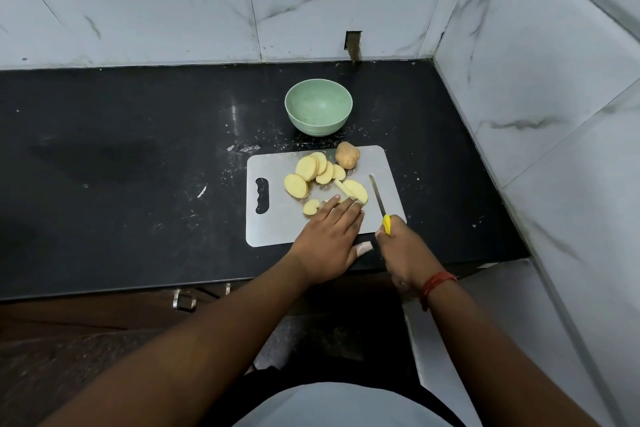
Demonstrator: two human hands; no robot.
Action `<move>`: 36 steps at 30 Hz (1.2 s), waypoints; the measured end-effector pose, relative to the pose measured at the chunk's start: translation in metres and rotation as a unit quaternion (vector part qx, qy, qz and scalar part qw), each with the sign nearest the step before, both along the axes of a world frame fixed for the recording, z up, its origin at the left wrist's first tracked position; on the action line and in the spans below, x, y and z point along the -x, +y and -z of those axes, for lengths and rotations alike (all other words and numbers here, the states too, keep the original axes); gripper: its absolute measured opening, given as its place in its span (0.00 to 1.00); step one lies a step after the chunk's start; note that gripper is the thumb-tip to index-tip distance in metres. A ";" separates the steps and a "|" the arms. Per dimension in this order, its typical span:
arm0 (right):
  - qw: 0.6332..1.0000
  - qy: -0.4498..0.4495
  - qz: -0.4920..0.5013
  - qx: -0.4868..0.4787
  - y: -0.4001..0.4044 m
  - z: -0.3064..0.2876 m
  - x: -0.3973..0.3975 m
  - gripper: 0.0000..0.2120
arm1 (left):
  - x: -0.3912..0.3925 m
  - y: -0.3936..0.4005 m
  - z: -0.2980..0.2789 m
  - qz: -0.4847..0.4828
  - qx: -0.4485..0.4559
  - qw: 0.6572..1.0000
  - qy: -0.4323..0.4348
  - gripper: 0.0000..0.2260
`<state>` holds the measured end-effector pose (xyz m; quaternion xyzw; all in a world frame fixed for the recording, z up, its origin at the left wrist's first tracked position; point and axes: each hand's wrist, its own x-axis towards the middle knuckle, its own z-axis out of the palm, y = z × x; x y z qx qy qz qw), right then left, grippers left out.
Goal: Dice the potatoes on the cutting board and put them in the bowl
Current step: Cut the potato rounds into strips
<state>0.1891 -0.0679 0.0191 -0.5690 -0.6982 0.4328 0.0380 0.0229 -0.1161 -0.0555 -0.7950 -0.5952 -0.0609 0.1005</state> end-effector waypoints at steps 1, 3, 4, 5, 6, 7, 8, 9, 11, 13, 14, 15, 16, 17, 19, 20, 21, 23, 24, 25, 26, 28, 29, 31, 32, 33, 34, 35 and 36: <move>1.000 0.006 0.001 -0.001 0.000 0.001 0.000 0.07 | -0.001 0.003 0.000 -0.007 0.008 1.000 0.005 0.31; 1.000 0.016 0.005 0.005 -0.001 0.001 0.001 0.07 | 0.002 0.006 -0.001 -0.023 0.031 0.999 0.014 0.33; 1.000 0.021 0.009 0.010 -0.002 0.002 0.001 0.07 | 0.005 0.007 0.000 -0.031 0.041 0.999 0.018 0.34; 1.000 0.023 0.010 0.015 -0.002 0.002 0.001 0.07 | 0.008 0.007 0.001 -0.038 0.047 0.998 0.021 0.34; 1.000 0.022 0.009 0.016 -0.002 0.003 0.000 0.08 | 0.012 0.007 0.002 -0.046 0.048 0.998 0.023 0.35; 1.000 0.020 0.007 0.015 -0.002 0.003 0.000 0.08 | 0.016 0.007 0.003 -0.052 0.048 0.997 0.025 0.35; 1.000 0.020 0.005 0.016 -0.002 0.002 -0.001 0.08 | 0.019 0.007 0.004 -0.057 0.045 0.997 0.028 0.35; 1.000 0.021 0.004 0.018 -0.002 0.002 -0.001 0.08 | 0.022 0.007 0.005 -0.063 0.042 0.997 0.029 0.35; 1.000 0.021 0.002 0.021 -0.001 0.002 -0.001 0.08 | 0.027 0.007 0.005 -0.075 0.042 0.996 0.029 0.35; 1.000 0.015 -0.001 0.022 -0.001 0.002 -0.001 0.08 | 0.029 0.007 0.004 -0.086 0.048 0.995 0.024 0.36; 1.000 0.012 -0.002 0.022 -0.001 0.002 -0.001 0.08 | 0.030 0.007 0.003 -0.088 0.047 0.995 0.021 0.36; 1.000 0.010 -0.002 0.023 -0.001 0.002 0.000 0.08 | 0.029 0.007 0.002 -0.086 0.045 0.995 0.017 0.36; 1.000 0.008 -0.004 0.024 -0.001 0.002 0.000 0.08 | 0.028 0.008 0.001 -0.081 0.042 0.996 0.014 0.36; 1.000 0.005 -0.006 0.023 -0.002 0.002 0.001 0.08 | 0.027 0.010 0.000 -0.074 0.039 0.996 0.012 0.35; 1.000 -0.006 -0.013 0.024 -0.003 0.002 0.002 0.08 | 0.025 0.016 -0.005 -0.066 0.037 0.997 0.017 0.34; 0.999 -0.015 -0.017 0.029 -0.003 0.002 0.002 0.08 | 0.025 0.020 -0.008 -0.069 0.041 0.997 0.023 0.35; 0.999 -0.025 -0.020 0.038 -0.003 0.003 0.002 0.08 | 0.025 0.024 -0.010 -0.074 0.047 0.996 0.031 0.35; 0.997 -0.033 -0.018 0.061 -0.004 0.004 0.001 0.07 | 0.027 0.030 -0.013 -0.083 0.060 0.993 0.050 0.37; 0.997 -0.033 -0.015 0.071 -0.005 0.004 0.001 0.07 | 0.028 0.032 -0.014 -0.083 0.064 0.993 0.059 0.37; 0.996 -0.035 -0.015 0.079 -0.005 0.004 0.000 0.07 | 0.029 0.033 -0.013 -0.080 0.064 0.993 0.065 0.37; 0.996 -0.040 -0.018 0.083 -0.006 0.003 0.000 0.07 | 0.031 0.034 -0.013 -0.076 0.061 0.993 0.067 0.36; 0.994 -0.055 -0.025 0.092 -0.007 0.002 -0.002 0.07 | 0.032 0.036 -0.013 -0.067 0.051 0.994 0.063 0.34; 0.993 -0.061 -0.024 0.095 -0.007 0.001 -0.003 0.07 | 0.032 0.036 -0.013 -0.063 0.046 0.995 0.060 0.33; 0.993 -0.073 -0.022 0.095 -0.006 0.002 -0.004 0.08 | 0.032 0.036 -0.012 -0.058 0.035 0.996 0.055 0.31; 0.993 -0.078 -0.019 0.091 -0.005 0.002 -0.004 0.07 | 0.031 0.035 -0.012 -0.057 0.032 0.996 0.053 0.31; 0.993 -0.080 -0.014 0.083 -0.004 0.002 -0.004 0.07 | 0.030 0.034 -0.013 -0.055 0.030 0.997 0.049 0.30; 0.994 -0.079 -0.008 0.074 -0.002 0.002 -0.004 0.07 | 0.029 0.032 -0.012 -0.054 0.027 0.997 0.045 0.30; 0.995 -0.075 -0.003 0.068 -0.001 0.002 -0.004 0.07 | 0.028 0.030 -0.012 -0.053 0.021 0.998 0.039 0.29; 0.995 -0.072 0.001 0.067 0.000 0.002 -0.004 0.07 | 0.026 0.029 -0.011 -0.052 0.015 0.998 0.033 0.28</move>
